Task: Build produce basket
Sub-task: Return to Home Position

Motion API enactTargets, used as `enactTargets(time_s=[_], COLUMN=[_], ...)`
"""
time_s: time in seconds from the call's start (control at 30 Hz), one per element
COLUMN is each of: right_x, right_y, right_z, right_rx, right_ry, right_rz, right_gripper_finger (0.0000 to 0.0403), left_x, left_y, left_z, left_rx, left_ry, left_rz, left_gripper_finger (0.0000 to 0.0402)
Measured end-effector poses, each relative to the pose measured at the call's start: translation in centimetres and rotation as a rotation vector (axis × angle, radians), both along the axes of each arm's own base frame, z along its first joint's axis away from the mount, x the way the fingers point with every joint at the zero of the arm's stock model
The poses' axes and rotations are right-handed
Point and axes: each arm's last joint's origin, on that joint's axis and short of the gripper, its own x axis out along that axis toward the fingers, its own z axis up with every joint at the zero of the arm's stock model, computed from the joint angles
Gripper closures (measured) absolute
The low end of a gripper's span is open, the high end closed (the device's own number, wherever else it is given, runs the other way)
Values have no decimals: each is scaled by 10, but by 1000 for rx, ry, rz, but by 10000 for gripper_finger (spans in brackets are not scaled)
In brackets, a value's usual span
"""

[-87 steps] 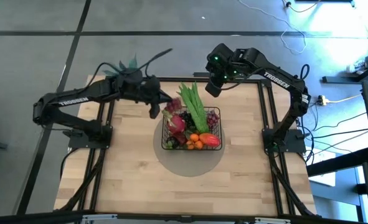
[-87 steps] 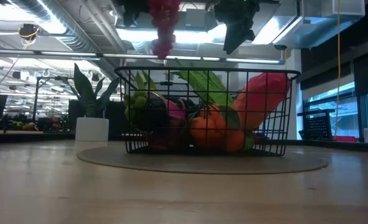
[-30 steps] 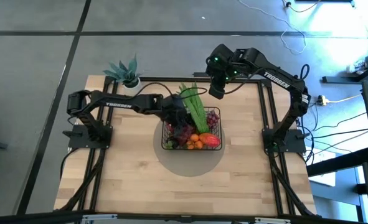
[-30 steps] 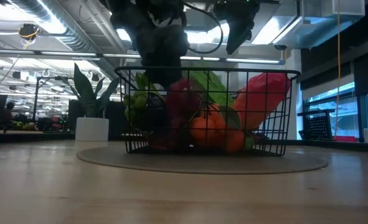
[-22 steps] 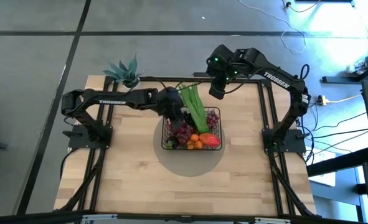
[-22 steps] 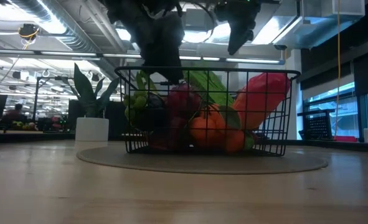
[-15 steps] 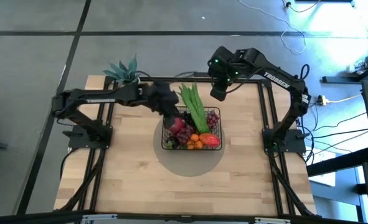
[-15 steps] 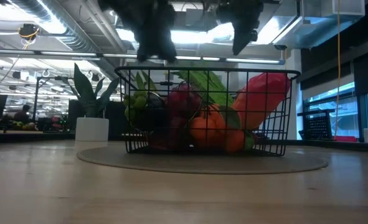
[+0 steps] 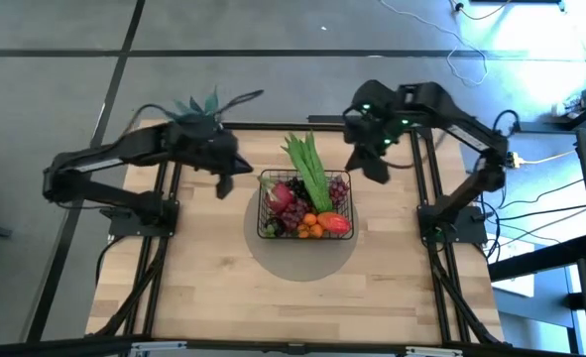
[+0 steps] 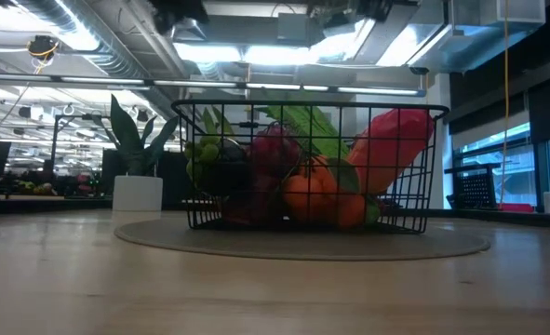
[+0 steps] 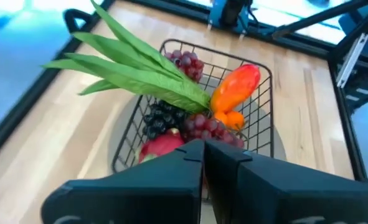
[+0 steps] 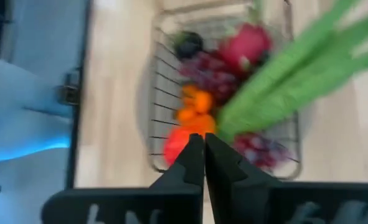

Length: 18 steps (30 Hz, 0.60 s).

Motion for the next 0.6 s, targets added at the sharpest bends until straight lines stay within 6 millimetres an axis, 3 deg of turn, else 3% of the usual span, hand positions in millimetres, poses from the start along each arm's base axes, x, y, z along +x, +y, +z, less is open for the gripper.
enactTargets(time_s=[0.2,0.3,0.43,0.6], right_x=[-34,-54,-77,-107], right_y=[20,27,36,45], right_z=[31,38,29,6], right_rx=[-23,-52,-44,-22], right_ry=[-168,-240,-364,-490], right_rz=[58,85,93,10], right_gripper_finger=[402,403,403,403], left_x=[-49,-69,-93,-122], left_y=[-12,-17,-23,-30], left_z=[17,23,23,5], left_rx=[41,48,61,40], left_ry=[-40,-70,-123,-179], left_rz=[-7,-5,-5,14], left_gripper_finger=[401,401,401,401])
